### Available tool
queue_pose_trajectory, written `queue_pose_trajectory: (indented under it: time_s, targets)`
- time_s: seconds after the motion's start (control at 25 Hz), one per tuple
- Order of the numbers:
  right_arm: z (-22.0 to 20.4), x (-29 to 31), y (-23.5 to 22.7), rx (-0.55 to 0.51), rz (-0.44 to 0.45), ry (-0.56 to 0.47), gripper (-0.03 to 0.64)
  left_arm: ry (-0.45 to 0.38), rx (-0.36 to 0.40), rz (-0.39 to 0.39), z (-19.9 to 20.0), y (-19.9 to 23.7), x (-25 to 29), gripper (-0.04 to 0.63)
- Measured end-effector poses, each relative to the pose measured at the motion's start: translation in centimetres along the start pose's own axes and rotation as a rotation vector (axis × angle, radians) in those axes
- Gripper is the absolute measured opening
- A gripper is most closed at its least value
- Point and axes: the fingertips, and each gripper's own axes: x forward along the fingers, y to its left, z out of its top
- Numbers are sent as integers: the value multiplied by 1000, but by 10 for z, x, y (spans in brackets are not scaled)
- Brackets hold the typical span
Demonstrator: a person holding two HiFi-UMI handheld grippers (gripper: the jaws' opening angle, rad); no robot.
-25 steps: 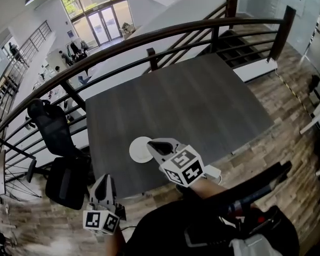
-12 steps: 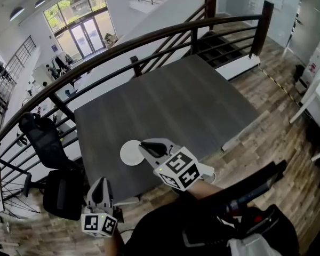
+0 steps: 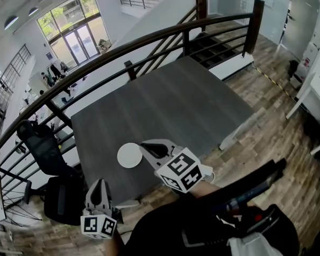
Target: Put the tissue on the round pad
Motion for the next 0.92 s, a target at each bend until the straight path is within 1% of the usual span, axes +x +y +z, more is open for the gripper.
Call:
queue_pose_trajectory:
  time_s: [0.44, 0.64, 0.92]
  targets:
    - [9, -3, 9, -10, 31, -8, 2, -12, 4, 8, 7, -3, -3, 3]
    - [5, -3, 5, -40, 25, 2, 2, -13, 1, 6, 5, -7, 0, 3]
    - [12, -3, 8, -33, 24, -6, 2, -7, 3, 14, 10, -6, -3, 3]
